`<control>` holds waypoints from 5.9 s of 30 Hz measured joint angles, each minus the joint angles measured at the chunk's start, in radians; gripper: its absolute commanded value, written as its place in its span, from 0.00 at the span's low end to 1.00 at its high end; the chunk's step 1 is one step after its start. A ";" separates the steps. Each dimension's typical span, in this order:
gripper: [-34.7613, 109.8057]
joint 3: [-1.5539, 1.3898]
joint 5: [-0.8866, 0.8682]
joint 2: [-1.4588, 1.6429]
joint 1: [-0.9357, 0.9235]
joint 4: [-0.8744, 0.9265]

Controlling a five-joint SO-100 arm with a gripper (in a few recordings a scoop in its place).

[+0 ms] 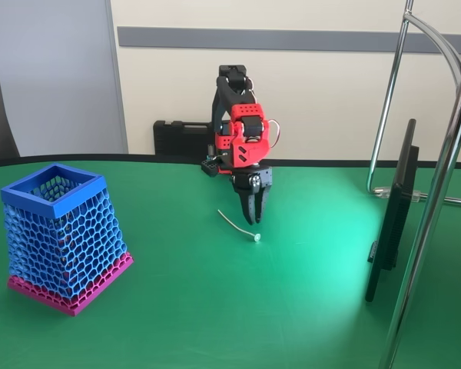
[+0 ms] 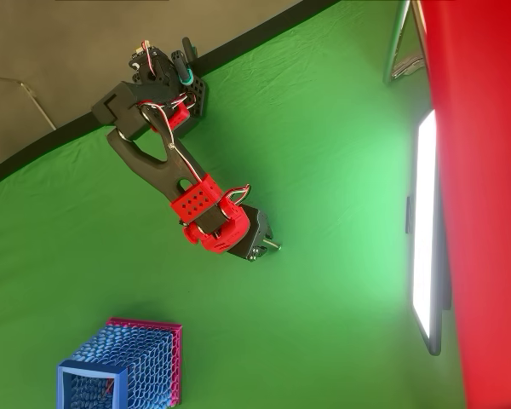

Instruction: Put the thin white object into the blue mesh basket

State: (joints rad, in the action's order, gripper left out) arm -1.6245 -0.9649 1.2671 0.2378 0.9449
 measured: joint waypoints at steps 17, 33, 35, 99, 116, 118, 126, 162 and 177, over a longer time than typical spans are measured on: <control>0.34 0.160 -0.003 -0.121 -0.002 0.106; 0.34 0.181 0.012 -0.161 -0.005 0.127; 0.34 0.181 0.012 -0.163 -0.005 0.127; 0.29 0.341 0.083 -0.304 -0.023 0.192; 0.29 0.356 0.086 -0.311 -0.023 0.201; 0.28 0.356 0.095 -0.311 -0.023 0.201; 0.28 0.356 0.132 -0.290 -0.034 0.201; 0.27 0.841 0.626 -0.087 -0.353 0.210; 0.27 0.992 0.680 -0.080 -0.476 -0.061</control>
State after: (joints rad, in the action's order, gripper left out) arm -0.6320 -0.2853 1.1873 -0.2378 0.8836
